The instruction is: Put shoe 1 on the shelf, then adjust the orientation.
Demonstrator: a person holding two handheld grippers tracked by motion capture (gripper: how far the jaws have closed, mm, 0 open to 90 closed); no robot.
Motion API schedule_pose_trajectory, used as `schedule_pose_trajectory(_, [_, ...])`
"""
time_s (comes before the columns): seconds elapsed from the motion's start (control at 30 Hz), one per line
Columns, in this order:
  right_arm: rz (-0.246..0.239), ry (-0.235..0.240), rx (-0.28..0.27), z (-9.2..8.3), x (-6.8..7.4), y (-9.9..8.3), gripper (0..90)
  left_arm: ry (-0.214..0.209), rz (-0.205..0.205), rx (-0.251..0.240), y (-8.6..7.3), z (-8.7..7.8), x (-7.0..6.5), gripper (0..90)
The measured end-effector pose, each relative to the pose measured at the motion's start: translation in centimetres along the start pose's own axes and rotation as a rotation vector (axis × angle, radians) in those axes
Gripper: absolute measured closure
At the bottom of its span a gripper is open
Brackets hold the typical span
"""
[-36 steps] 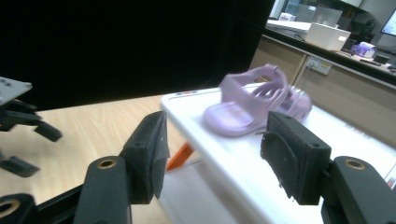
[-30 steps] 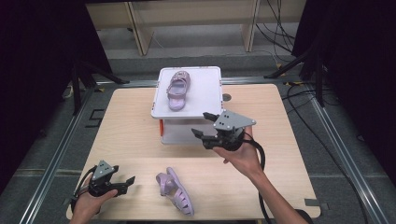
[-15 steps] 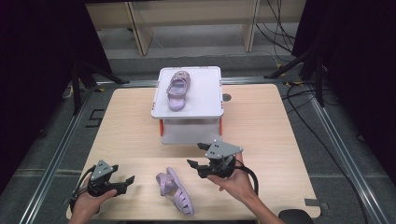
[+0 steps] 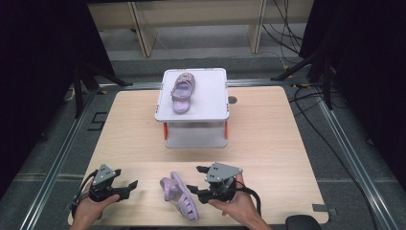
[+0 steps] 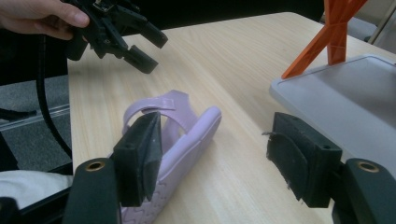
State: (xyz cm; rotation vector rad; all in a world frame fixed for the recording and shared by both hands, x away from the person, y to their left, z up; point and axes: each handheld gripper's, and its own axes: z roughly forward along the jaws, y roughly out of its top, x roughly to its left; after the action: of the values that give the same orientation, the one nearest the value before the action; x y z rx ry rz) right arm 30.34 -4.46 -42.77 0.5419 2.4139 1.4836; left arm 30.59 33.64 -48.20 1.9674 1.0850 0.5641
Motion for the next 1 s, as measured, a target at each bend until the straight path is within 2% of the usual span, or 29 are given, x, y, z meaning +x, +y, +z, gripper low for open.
schedule_pose_trajectory(0.23, [-0.008, 0.03, 0.023, 0.7, 1.1, -0.3, 34.7, 0.002, 0.004, 0.005, 0.0, 0.0, 0.0, 17.7])
schedule_pose_trajectory(0.27, [-0.002, 0.035, 0.023, 0.8, 1.3, -0.4, 34.3, 0.013, -0.009, 0.011, 0.0, 0.0, 0.0, 17.7])
schedule_pose_trajectory(0.3, [-0.005, 0.052, 0.028, 0.9, 1.7, -0.5, 33.5, 0.01, -0.005, 0.005, 0.0, 0.1, 0.1, 17.7])
schedule_pose_trajectory(0.33, [-0.005, 0.052, 0.028, 0.9, 1.7, -0.5, 33.5, 0.016, 0.027, 0.02, 0.0, 0.1, 0.4, 17.7])
schedule_pose_trajectory(0.37, [-0.02, 0.064, 0.034, 0.9, 1.9, -0.7, 32.9, 0.024, 0.021, 0.028, 0.0, 0.0, 0.3, 17.7])
schedule_pose_trajectory(0.4, [-0.02, 0.064, 0.034, 0.9, 1.9, -0.7, 32.9, 0.018, -0.006, 0.013, 0.0, 0.0, 0.1, 17.7])
schedule_pose_trajectory(0.43, [-0.017, 0.06, 0.032, 1.0, 2.1, -0.7, 32.6, 0.018, 0.028, 0.021, 0.0, 0.0, 0.3, 17.7])
schedule_pose_trajectory(0.47, [-0.035, 0.069, 0.033, 1.1, 2.2, -0.8, 32.3, 0.022, 0.006, 0.024, 0.0, 0.1, 0.2, 17.7])
schedule_pose_trajectory(0.5, [-0.008, 0.074, 0.048, 1.2, 2.4, -0.9, 31.5, 0.015, -0.006, 0.016, 0.0, 0.1, 0.1, 17.7])
schedule_pose_trajectory(0.67, [-0.018, 0.077, 0.072, 1.5, 3.0, -1.2, 29.7, 0.014, -0.004, 0.02, -0.1, 0.2, 0.0, 17.7])
schedule_pose_trajectory(0.73, [-0.018, 0.09, 0.083, 1.8, 3.2, -1.4, 29.6, 0.009, 0.003, 0.015, -0.1, 0.2, 0.0, 17.7])
schedule_pose_trajectory(0.77, [-0.022, 0.09, 0.085, 1.9, 3.3, -1.5, 29.4, 0.012, 0.034, 0.023, 0.0, 0.1, 0.3, 17.7])
schedule_pose_trajectory(0.8, [-0.019, 0.095, 0.09, 2.1, 3.5, -1.6, 29.3, 0.011, -0.004, 0.012, -0.1, 0.1, 0.1, 17.7])
schedule_pose_trajectory(0.87, [0.012, 0.106, 0.109, 2.2, 3.7, -1.7, 29.3, 0.011, -0.003, 0.015, -0.1, 0.1, 0.1, 17.7])
schedule_pose_trajectory(0.9, [0.015, 0.111, 0.115, 2.2, 3.8, -1.7, 29.4, 0.012, 0.001, 0.016, -0.1, 0.1, 0.1, 17.7])
schedule_pose_trajectory(0.93, [-0.015, 0.113, 0.109, 2.2, 3.7, -1.7, 29.2, 0.01, 0.009, 0.016, -0.1, 0.2, 0.1, 17.7])
schedule_pose_trajectory(1.0, [-0.018, 0.114, 0.095, 2.2, 3.7, -1.6, 29.1, 0.013, 0.028, 0.025, 0.0, 0.1, 0.2, 17.8])
